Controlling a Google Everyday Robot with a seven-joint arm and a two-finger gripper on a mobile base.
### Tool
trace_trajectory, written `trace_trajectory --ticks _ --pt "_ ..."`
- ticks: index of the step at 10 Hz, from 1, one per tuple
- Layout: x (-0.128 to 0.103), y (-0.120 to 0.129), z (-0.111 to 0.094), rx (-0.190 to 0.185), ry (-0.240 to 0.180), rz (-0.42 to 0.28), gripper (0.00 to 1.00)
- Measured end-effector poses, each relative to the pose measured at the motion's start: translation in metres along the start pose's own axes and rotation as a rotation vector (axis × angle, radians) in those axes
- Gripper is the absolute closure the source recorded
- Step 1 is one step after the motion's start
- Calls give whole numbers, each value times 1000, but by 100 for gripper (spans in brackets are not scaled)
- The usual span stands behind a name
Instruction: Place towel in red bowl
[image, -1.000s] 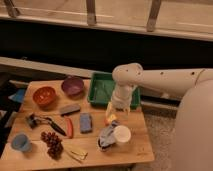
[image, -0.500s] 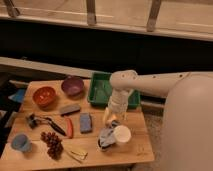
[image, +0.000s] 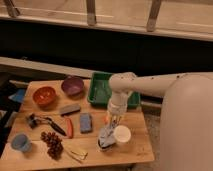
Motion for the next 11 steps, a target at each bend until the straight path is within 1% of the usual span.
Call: trace_trajectory --ticks 2,3,4,6,7,8,9,10,11 --pt "-1 3 -4 9 -14 -12 97" --pt "-3 5 -7 11 -23 -8 100" --pt "-5 7 -14 13 -50 2 100" --pt "-8 9 -39 12 -129 29 100" --pt "-10 9 -57 9 -182 43 100" --pt "-14 10 -78 0 -244 58 100" --pt "-20 9 -99 -15 -304 71 100" --pt "-30 8 -118 -44 -361 82 100" --pt "-42 8 -133 -72 -407 88 100"
